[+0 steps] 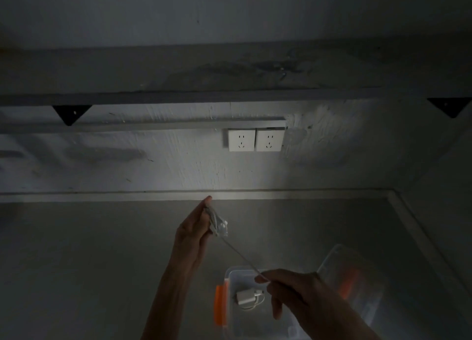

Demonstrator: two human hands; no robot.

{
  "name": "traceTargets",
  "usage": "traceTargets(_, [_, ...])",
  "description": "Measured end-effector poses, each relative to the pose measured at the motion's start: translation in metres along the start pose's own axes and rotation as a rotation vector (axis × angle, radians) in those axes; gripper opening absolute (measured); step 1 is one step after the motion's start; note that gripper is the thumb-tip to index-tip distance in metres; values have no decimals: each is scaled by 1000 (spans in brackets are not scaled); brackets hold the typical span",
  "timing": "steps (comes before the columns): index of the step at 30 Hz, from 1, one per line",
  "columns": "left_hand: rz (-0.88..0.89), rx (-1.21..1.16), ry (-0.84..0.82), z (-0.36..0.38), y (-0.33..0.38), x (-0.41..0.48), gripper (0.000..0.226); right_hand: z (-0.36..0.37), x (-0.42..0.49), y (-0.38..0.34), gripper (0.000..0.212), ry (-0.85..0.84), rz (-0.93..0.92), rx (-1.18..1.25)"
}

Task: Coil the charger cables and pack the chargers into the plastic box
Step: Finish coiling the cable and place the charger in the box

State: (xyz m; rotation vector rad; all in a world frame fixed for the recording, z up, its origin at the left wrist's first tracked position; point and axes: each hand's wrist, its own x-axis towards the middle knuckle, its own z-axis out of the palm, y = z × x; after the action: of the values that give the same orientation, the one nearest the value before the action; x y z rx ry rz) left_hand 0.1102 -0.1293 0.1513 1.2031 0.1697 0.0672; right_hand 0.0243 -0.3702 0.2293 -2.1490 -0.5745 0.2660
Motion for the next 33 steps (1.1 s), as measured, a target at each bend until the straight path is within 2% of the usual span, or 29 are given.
traceTargets(2, [35,193,-136,10,-1,-13,65,-13,-4,-3,20,118,-136,-214])
traceTargets(4, [1,244,-268,27,-5,-31,49,-30,1,-12,19,300,-262,-416])
traceTargets(5, [-12,246,-314,35,-5,-42,45,-38,6,-17,16,369,-299,-436])
traceTargets(7, [-18,251,-419,54,-7,-60,41,-51,17,-17,14,443,-322,-375])
traceTargets(9, [0,272,-520,66,-3,-74,44,-51,29,-7,17,438,-303,-277])
traceTargets(11, [9,282,-557,73,5,-79,45,-44,37,8,14,393,-221,-53])
traceTargets(15, [-9,226,-464,74,13,-80,46,-19,38,22,19,362,-5,684])
traceTargets(17, [-3,186,-372,73,12,-81,38,-1,35,23,22,397,109,880])
traceTargets(20, [-21,139,-207,79,4,-85,20,31,33,21,19,470,284,1021])
traceTargets(22, [6,146,-105,86,-7,-89,16,51,39,20,21,588,344,1072])
traceTargets(24, [79,240,-39,95,-19,-97,25,61,47,21,22,717,383,1083])
traceTargets(26, [134,353,-40,105,-25,-108,43,64,51,24,20,796,392,1079])
traceTargets(28, [198,535,-59,113,-25,-116,66,59,50,31,19,850,366,952])
traceTargets(31, [424,741,-85,111,-24,-111,55,49,46,34,16,894,277,843])
traceTargets(33, [461,762,-127,108,-19,-103,54,43,47,34,15,924,236,774])
